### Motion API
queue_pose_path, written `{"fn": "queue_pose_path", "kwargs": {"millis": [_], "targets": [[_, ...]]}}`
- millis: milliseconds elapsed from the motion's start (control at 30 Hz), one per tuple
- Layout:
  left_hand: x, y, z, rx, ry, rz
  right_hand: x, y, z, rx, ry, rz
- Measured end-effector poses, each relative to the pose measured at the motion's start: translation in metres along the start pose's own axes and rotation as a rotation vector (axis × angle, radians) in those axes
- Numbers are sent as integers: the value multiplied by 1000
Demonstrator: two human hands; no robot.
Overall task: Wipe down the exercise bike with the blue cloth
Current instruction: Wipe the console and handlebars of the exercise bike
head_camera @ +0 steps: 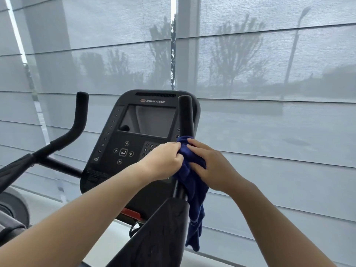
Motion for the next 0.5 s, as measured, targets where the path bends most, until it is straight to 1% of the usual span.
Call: {"fn": "queue_pose_path", "kwargs": {"millis": [133, 267, 333, 500], "targets": [[-5, 4, 14, 58, 27, -1, -2, 2, 12, 18, 51, -156], [0, 5, 20, 88, -39, 8, -2, 2, 18, -3, 81, -150], [3, 5, 16, 98, -49, 22, 0, 1, 13, -2, 61, -136], [5, 2, 1, 32, 8, 61, -5, -5, -6, -2, 22, -144]]}}
Point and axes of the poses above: each hand's wrist, its own z-axis away from the middle knuckle, its own x-axis out of the palm, y = z × x, the point moved 8 cm from there along -z, towards the middle knuckle, and after that the axes turned 15 degrees about x, right-handed, at the moved point
